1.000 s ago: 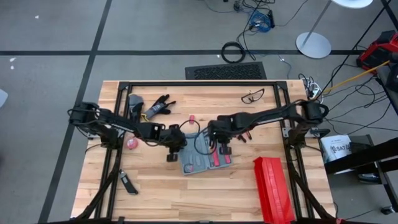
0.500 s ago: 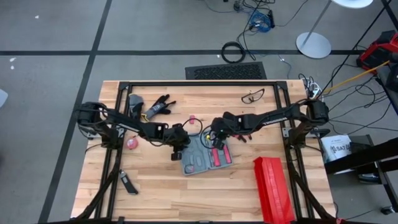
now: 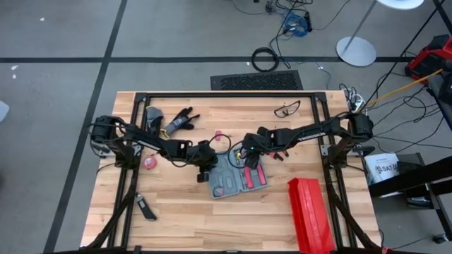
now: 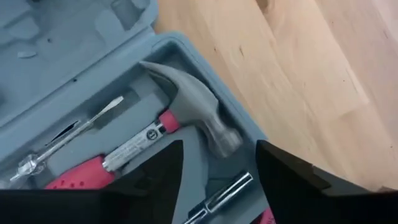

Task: Prefit tool cases
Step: Put the red hammer into the gray prefit tools case

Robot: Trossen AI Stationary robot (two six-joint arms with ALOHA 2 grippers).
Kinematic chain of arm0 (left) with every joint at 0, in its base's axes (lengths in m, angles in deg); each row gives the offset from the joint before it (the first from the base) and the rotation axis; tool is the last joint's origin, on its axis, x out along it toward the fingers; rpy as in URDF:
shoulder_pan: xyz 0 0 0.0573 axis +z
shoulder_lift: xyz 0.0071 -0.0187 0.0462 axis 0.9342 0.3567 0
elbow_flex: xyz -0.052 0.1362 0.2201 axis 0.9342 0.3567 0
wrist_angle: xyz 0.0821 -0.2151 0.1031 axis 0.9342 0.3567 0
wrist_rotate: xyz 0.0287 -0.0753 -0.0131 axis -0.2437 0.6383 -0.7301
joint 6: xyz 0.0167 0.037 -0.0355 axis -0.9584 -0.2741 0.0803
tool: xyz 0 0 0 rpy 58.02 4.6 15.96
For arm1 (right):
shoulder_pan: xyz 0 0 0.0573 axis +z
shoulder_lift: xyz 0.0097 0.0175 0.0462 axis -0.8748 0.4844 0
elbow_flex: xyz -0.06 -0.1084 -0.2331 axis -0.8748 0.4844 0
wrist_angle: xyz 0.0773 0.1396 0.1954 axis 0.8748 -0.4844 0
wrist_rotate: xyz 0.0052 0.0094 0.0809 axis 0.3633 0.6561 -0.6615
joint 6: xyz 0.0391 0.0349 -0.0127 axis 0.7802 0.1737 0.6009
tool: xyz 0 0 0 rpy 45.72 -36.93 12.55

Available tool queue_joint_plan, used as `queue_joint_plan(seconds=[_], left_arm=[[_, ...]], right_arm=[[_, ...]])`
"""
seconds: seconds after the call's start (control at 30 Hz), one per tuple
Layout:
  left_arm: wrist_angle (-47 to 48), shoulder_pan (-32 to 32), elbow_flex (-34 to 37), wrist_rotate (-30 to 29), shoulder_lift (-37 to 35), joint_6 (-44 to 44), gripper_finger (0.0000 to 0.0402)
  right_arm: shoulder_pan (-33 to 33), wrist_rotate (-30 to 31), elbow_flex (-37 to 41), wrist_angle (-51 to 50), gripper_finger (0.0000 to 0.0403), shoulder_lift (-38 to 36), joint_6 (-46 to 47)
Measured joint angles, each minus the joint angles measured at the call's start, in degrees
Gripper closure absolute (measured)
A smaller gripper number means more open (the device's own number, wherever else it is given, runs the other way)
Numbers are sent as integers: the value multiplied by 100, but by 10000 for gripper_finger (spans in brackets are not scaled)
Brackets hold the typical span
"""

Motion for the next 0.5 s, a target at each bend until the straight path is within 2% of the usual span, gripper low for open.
queue_joint_plan(seconds=[0.2,0.5], left_arm=[[-103,0,9,-19,7,10,311],[-52,0,17,-62,11,59,311]], right_arm=[[-59,7,-4,291,202,5,-45],[-81,-145,-37,503,201,552,383]])
